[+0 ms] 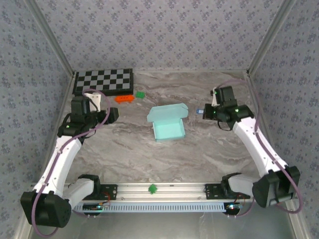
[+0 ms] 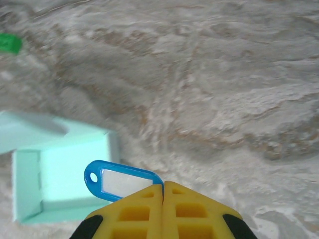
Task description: Fold the paper box
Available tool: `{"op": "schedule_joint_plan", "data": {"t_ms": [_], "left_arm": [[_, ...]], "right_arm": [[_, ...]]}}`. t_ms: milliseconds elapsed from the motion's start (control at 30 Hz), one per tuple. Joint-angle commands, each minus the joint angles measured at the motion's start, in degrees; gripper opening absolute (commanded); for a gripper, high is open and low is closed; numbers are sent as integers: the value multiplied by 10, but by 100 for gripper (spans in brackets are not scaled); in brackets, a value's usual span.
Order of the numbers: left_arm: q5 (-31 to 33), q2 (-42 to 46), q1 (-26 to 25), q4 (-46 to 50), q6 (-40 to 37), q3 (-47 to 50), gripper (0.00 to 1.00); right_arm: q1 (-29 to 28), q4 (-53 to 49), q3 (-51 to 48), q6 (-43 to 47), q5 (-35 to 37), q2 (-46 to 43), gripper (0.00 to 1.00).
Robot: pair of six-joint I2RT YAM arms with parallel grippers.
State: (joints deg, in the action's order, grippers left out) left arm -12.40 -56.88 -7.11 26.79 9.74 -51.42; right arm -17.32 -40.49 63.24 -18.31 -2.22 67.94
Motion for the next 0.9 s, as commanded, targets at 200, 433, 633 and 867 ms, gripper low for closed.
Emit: {"op": "schedule_joint_plan", "data": {"t_ms": [200,433,633,867], "left_arm": [[-4,12,3,-14,6,0,84],[-3,13,3,-13,5,0,84],[-3,13,3,-13,5,1,84],[-2,13,3,-12,4,1,84]], "right_arm": [[-169,122,-85,-63,32,-8,0],[-253,252,-108,-84,112,85,0],[-277,282,-88,-105,171,166,0],[-280,271,-62,-111,171,229,3]]}}
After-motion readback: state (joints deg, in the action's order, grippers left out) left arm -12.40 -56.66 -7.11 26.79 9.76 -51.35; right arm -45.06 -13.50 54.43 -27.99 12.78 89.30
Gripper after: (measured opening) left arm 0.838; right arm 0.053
